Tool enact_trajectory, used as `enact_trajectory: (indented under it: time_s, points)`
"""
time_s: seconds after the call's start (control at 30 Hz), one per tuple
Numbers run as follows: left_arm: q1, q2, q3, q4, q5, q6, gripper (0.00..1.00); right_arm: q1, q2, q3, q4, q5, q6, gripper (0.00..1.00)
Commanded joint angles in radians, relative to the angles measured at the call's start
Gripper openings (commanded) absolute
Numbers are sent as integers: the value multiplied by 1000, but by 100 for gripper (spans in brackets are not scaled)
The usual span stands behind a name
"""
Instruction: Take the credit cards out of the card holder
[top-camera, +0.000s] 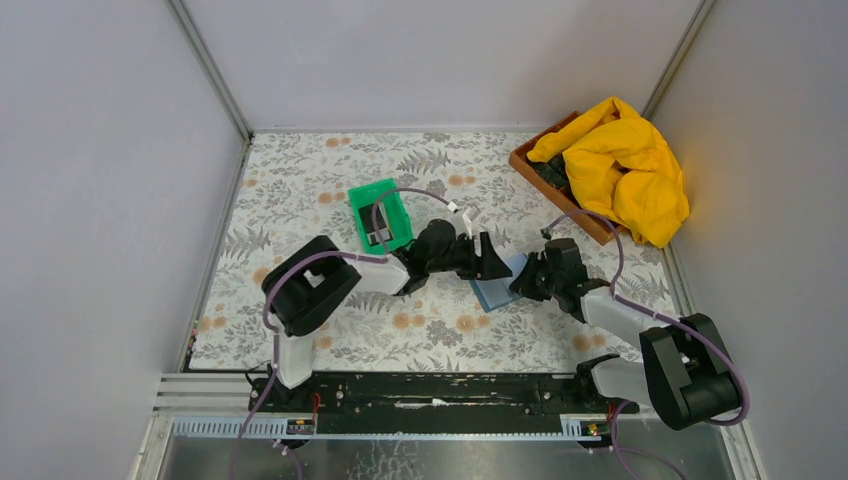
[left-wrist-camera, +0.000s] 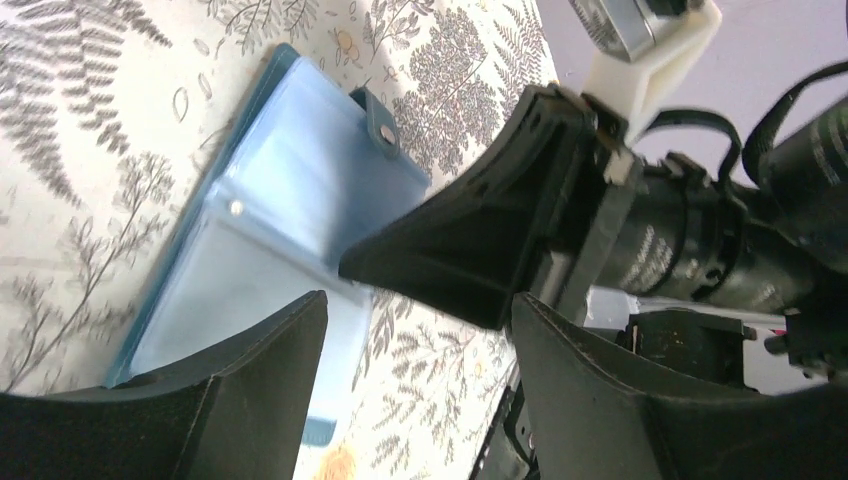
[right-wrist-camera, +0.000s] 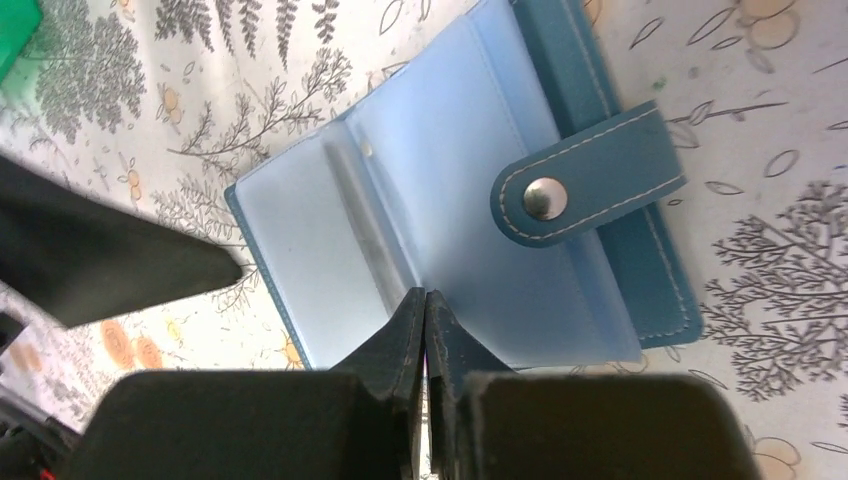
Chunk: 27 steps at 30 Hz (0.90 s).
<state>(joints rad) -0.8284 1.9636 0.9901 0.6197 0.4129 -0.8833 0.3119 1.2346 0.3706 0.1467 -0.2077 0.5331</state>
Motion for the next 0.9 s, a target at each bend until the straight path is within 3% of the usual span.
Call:
enact_trajectory:
  time_s: [0.0,0.2,0.53,0.7,0.87]
  points:
    - [9,-136,-105,16,-70,31,75,7,3,72,-88,108,-45,6]
    - [-13,-233,-260,57,-128,-15,75,8,34,41,-65,36,-45,6]
    - [-30,-211,-297,114,-132,-73,75,18,-98,-11,-74,-89,17,6]
    - [-31,-212,-291,119,-134,-77,75,17,-185,42,-172,-31,-10,7]
    - [-31,-195,-271,126,-135,-85,75,17,-130,96,-183,30,-31,8]
